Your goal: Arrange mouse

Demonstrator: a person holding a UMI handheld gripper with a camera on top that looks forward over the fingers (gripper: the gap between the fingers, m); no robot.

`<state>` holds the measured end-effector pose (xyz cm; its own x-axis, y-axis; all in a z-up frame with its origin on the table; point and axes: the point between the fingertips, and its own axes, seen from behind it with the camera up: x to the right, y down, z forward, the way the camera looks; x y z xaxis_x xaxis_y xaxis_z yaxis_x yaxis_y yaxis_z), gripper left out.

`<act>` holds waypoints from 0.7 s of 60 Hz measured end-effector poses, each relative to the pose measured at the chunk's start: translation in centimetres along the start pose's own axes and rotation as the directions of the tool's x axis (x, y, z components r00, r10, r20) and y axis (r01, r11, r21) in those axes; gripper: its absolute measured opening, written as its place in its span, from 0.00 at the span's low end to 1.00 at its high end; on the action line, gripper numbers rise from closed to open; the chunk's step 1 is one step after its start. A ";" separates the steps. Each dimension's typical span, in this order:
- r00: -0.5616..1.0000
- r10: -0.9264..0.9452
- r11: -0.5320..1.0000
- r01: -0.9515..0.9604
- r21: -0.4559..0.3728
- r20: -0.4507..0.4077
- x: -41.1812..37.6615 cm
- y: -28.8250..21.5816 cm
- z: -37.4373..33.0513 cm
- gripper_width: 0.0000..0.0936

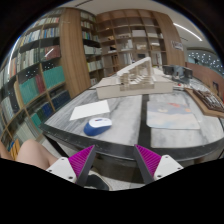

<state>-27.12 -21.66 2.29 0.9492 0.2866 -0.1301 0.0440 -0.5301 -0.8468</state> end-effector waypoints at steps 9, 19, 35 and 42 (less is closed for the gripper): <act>0.996 0.005 0.999 -0.001 -0.044 0.087 -6.8 -0.3 6.5 0.87; 0.997 0.030 0.998 -0.025 -0.066 0.076 -7.6 -1.7 10.6 0.87; 1.000 -0.013 0.995 0.013 -0.096 0.009 -9.4 -4.8 17.2 0.87; 0.994 -0.099 0.993 0.095 -0.076 -0.047 -9.4 -5.4 19.3 0.83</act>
<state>-42.33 -6.13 -1.87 0.9537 0.3001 -0.0213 0.1580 -0.5598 -0.8134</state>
